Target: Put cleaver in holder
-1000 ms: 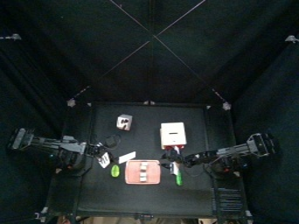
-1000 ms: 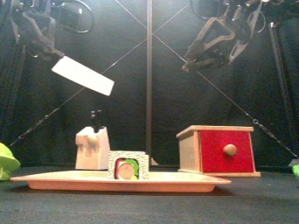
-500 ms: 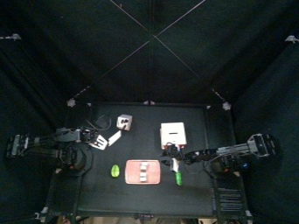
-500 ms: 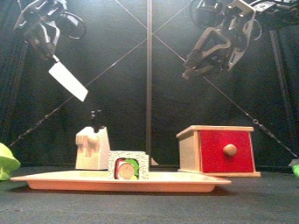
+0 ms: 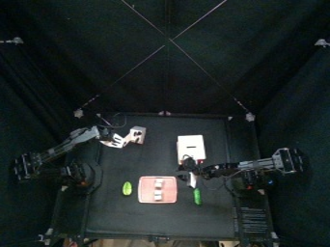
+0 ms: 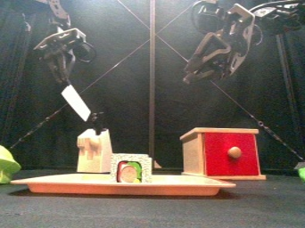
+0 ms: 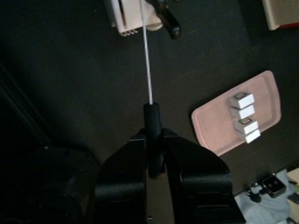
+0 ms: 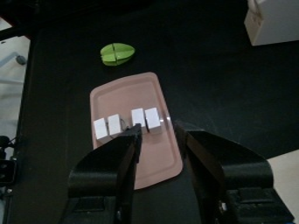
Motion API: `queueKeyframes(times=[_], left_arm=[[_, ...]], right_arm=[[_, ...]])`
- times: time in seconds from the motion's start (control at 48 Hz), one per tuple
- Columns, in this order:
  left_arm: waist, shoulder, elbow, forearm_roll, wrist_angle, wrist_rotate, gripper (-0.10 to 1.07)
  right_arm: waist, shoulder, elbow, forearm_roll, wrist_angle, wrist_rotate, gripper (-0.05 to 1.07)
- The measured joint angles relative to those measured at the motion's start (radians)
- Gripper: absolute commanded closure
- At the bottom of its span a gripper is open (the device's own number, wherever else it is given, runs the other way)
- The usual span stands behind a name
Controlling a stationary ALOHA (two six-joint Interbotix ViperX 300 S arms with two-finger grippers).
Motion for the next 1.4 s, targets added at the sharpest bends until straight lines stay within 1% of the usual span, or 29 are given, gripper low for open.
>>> queueKeyframes(times=[0.125,0.271,0.521,0.667,1.062,1.208,1.396], left_arm=[[0.051,0.025,-0.009,-0.006,0.012,0.009,0.88],[0.074,0.043,-0.009,-0.005,0.028,0.015,0.88],[0.077,0.087,-0.017,-0.005,0.031,0.060,0.88],[0.086,0.107,-0.023,-0.006,0.032,0.060,0.88],[0.087,0.114,-0.026,-0.006,0.032,0.064,0.88],[0.089,0.118,-0.032,-0.006,0.032,0.081,0.88],[0.089,0.133,-0.038,-0.023,0.034,0.087,0.88]], right_arm=[[0.000,0.000,0.000,0.000,-0.002,0.000,0.28],[-0.003,0.000,0.000,0.000,-0.002,0.000,0.28],[-0.005,0.002,0.002,0.000,-0.002,0.000,0.28],[-0.005,0.000,0.002,0.000,-0.002,0.000,0.28],[-0.005,0.002,0.000,0.000,-0.002,0.000,0.28],[-0.006,0.002,0.002,0.000,0.000,0.000,0.28],[-0.006,0.000,0.000,0.000,-0.002,0.002,0.28]])
